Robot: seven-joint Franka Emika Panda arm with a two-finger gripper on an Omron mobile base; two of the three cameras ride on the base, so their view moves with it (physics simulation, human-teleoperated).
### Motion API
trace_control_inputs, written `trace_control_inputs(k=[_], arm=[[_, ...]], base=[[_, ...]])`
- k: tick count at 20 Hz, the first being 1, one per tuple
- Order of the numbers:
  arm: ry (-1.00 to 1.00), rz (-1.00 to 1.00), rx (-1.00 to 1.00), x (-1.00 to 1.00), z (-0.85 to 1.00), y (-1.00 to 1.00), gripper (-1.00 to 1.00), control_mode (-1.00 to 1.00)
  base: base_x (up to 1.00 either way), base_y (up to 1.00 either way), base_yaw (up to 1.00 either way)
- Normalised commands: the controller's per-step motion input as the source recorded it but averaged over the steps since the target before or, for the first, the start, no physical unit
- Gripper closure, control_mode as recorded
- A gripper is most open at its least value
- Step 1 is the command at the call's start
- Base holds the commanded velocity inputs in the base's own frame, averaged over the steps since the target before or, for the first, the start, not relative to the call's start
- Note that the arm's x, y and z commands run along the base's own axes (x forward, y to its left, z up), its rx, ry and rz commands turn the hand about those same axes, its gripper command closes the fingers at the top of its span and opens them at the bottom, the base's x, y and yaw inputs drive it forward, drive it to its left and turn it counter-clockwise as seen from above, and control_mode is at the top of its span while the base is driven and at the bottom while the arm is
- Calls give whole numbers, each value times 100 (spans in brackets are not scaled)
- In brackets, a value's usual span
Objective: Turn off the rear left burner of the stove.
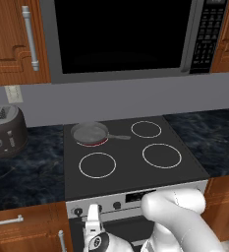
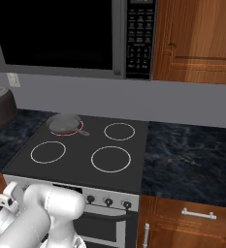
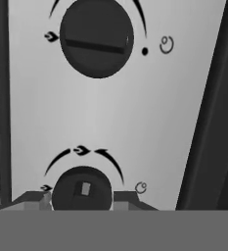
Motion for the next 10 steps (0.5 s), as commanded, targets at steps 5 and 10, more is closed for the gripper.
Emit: trace_control_inputs(k=[5, 10], arm=[[-12, 0, 1, 0, 16, 2, 100, -100], [-4, 0, 7, 1, 34, 3, 100, -100]], base=[[0, 0, 0], [0, 0, 0]])
